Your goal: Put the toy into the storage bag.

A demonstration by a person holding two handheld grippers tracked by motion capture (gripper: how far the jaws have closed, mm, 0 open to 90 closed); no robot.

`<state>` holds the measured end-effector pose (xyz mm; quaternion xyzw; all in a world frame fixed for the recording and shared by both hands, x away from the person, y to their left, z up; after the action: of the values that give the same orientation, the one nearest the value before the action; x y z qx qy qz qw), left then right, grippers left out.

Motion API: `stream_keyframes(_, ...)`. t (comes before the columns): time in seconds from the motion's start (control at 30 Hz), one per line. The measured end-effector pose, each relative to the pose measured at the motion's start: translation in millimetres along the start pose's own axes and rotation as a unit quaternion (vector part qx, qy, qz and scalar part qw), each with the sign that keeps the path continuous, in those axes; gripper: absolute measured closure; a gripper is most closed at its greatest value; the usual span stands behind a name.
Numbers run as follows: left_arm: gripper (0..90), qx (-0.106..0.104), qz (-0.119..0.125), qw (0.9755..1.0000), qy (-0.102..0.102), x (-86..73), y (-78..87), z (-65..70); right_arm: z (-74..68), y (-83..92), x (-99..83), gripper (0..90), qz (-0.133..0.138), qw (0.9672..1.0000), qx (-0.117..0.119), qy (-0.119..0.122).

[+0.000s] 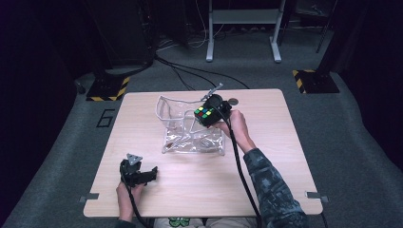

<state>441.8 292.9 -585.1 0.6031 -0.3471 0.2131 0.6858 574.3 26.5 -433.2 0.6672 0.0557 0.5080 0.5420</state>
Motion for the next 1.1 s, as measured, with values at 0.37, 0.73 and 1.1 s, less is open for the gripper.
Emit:
stream_keyframes(0.37,8.5,0.000,0.000,1.0000,0.000,0.0,0.0,0.1,-5.3,-8.9,-3.6,33.6,-0.005,1.0000,0.001,-0.001)
stream_keyframes(0.73,8.5,0.000,0.000,1.0000,0.001,0.0,0.0,0.1,-5.1,-8.9,-3.8,33.5,0.012,0.9998,0.013,0.002)
stream_keyframes(1.1,8.7,0.000,-0.001,1.0000,0.000,-0.1,0.1,0.2,-14.3,10.4,1.9,0.0,0.070,0.9962,0.050,-0.014)
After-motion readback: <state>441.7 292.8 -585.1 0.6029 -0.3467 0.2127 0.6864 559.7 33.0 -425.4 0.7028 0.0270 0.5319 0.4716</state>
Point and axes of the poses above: each handheld gripper's, and its own axes: y roughly backward along the jaws, x roughly out of its top, z roughly to its right, the point moved 8 cm from there along -y, roughly forward along the jaws, and after that the axes turned 2 degrees about y, right-handed, at the moved point
